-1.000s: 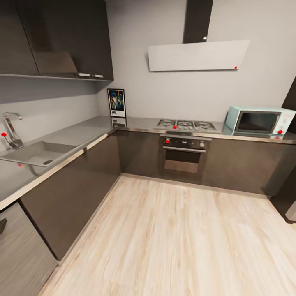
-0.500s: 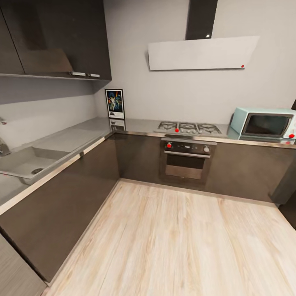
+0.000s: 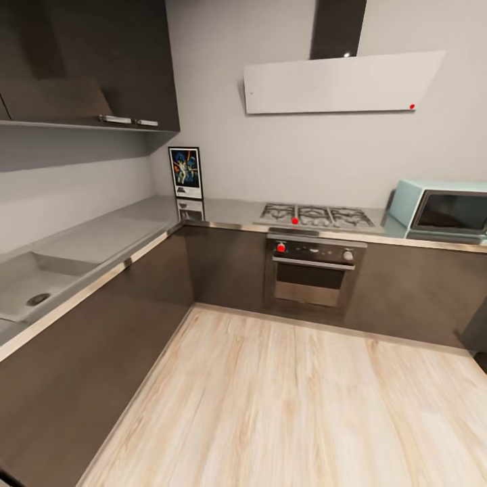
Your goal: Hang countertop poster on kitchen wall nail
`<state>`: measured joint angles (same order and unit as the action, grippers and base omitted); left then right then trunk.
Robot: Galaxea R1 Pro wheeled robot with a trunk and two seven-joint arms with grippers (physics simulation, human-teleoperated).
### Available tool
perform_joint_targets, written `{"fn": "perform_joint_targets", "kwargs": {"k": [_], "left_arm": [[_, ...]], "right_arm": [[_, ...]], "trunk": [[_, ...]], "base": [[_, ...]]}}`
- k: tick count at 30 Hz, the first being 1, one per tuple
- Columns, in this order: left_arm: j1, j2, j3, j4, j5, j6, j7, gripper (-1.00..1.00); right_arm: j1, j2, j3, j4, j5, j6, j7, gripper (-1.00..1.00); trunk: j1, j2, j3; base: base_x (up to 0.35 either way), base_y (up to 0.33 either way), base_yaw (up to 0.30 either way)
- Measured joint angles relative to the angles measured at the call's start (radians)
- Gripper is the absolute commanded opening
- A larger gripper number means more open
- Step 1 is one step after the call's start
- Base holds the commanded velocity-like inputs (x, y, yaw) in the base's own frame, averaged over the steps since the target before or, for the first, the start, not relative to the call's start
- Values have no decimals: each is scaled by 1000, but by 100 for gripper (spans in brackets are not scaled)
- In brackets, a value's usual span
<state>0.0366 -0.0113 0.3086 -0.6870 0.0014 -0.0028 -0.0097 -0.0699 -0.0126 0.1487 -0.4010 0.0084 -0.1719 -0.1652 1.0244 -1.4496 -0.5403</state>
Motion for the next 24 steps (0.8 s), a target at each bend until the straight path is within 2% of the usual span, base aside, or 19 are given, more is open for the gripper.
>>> {"fn": "perform_joint_targets", "kwargs": {"k": [24], "left_arm": [[0, 0, 1, 0, 0, -1, -1, 100]], "right_arm": [[0, 0, 0, 0, 0, 0, 0, 100]], "trunk": [[0, 0, 0]], "base": [[340, 0, 0]]}}
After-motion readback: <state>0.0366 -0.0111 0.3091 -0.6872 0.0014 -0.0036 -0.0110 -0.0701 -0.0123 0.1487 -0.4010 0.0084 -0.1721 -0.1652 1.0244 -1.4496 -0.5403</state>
